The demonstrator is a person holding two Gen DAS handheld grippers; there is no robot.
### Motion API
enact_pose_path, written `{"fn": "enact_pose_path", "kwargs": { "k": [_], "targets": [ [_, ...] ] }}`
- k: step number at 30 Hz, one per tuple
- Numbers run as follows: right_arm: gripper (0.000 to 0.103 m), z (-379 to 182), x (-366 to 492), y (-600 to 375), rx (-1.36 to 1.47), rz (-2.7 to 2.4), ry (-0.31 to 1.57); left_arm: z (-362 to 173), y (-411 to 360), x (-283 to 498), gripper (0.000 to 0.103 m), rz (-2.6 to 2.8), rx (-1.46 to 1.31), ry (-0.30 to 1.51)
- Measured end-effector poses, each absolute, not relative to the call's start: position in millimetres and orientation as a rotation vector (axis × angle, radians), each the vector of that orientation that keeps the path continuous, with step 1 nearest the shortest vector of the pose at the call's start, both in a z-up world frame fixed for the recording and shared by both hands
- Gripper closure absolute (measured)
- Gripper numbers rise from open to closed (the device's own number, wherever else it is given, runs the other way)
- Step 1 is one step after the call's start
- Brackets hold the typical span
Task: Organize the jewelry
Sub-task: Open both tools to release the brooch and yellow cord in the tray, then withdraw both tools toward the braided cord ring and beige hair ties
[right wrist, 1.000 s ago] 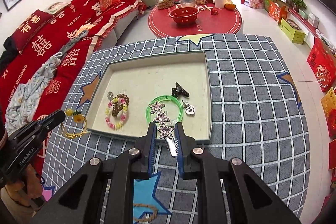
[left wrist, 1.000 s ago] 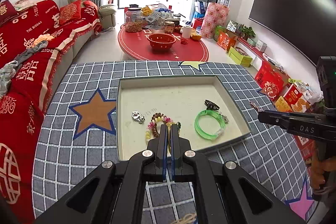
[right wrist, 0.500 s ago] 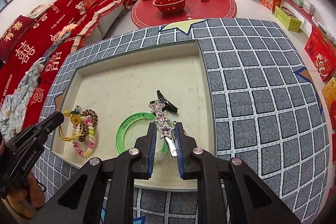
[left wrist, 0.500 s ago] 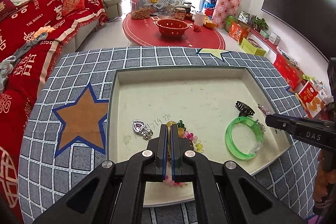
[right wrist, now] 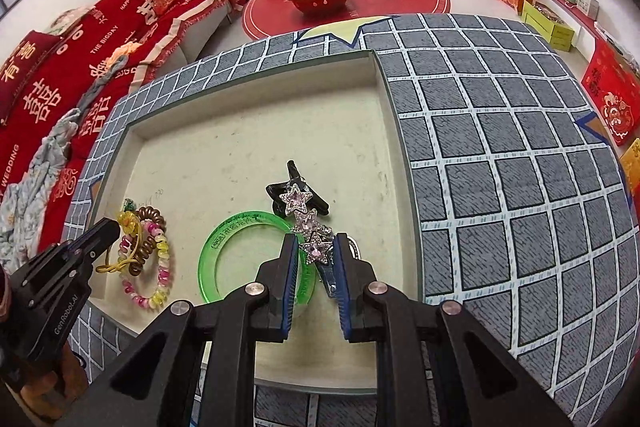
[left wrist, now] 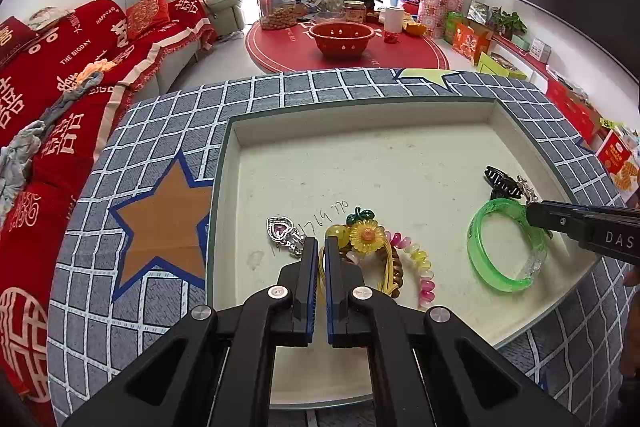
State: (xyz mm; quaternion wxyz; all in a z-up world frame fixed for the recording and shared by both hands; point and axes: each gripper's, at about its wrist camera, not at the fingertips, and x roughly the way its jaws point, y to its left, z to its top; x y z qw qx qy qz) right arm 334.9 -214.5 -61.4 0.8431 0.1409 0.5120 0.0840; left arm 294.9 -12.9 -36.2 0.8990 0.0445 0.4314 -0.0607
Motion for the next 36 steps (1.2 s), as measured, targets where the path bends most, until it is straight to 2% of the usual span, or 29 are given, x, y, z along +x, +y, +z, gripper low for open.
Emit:
{"fn": "enact_pose_path", "kwargs": {
  "k": [3,4,5,6,25,34,36],
  "targets": [
    [0.081,-62.0,336.1,-215.0,0.312,0.187,1.091,-31.0,-11.0,293.0,0.087,-0.128,0.065,0.892],
    [0.074,-61.7,336.3,-215.5,0.320,0.191,1.092,-29.0,-11.2,292.6,0.087,-0.126,0.063,0.893],
    [0.058,-60.6,336.3,-216.1,0.327,0.194,1.088,-26.8,-11.8,292.0,0.087,-0.124,0.066,0.888],
    [0.047,-58.9,335.6,-217.0,0.336,0.196,1.078,-24.8,-12.6,291.7,0.087,-0.122,0.070,0.882],
    [0.044,-22.5,275.6,-224.2,0.441,0.237,1.000,1.6,-11.4,254.4,0.087,-0.130,0.077,0.866],
    [0.040,-16.3,227.0,-221.2,0.412,0.258,1.005,10.5,-10.4,208.4,0.087,-0.143,0.071,0.874],
    [0.035,-14.6,216.6,-220.9,0.408,0.260,1.007,13.5,-8.3,196.8,0.087,-0.143,0.061,0.866]
  ]
}}
